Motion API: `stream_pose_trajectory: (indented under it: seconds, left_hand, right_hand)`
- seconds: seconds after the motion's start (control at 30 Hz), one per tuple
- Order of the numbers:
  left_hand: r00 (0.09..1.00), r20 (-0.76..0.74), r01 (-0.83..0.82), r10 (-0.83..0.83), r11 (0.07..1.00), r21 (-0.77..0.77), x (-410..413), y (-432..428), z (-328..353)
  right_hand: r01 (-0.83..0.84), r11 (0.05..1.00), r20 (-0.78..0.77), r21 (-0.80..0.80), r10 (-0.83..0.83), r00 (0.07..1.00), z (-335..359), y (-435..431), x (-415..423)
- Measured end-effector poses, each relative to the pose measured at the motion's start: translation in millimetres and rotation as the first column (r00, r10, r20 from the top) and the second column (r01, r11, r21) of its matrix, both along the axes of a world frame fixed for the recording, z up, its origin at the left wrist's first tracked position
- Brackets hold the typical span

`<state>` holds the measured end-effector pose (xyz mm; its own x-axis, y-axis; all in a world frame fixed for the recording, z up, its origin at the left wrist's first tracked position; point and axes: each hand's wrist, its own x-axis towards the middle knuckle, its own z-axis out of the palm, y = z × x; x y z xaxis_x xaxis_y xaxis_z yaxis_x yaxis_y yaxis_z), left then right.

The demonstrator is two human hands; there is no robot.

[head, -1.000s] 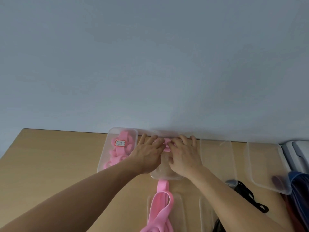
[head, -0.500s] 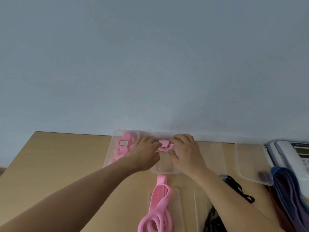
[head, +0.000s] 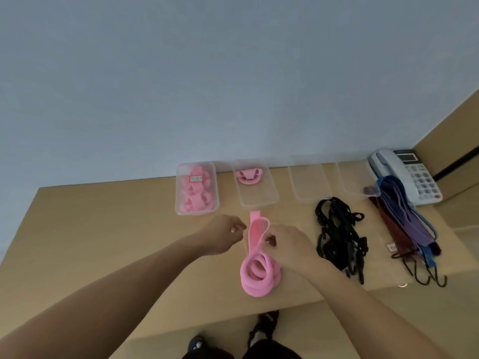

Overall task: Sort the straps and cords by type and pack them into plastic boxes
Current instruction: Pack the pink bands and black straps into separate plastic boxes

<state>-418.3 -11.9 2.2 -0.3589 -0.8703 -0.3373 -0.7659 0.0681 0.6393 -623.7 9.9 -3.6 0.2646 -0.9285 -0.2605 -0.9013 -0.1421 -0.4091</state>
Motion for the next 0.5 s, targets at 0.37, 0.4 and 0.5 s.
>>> stream_pose_trajectory:
  seconds: [0.37,0.4,0.5]
  left_hand:
    - [1.0,-0.017,0.007,-0.006,0.998,0.061,-0.7,27.5,3.3]
    - [1.0,-0.012,0.006,-0.005,0.998,0.068,0.2,26.8,3.3]
    - [0.999,-0.015,0.033,-0.032,0.992,0.121,0.7,27.7,3.7]
  right_hand:
    - [0.194,0.974,-0.062,0.116,-0.188,0.98,-52.3,29.2,4.3]
    - [0.214,0.969,-0.056,0.122,-0.209,0.976,-53.6,28.2,2.4]
    - [0.27,0.939,0.015,0.213,-0.279,0.96,-52.0,26.5,-4.8]
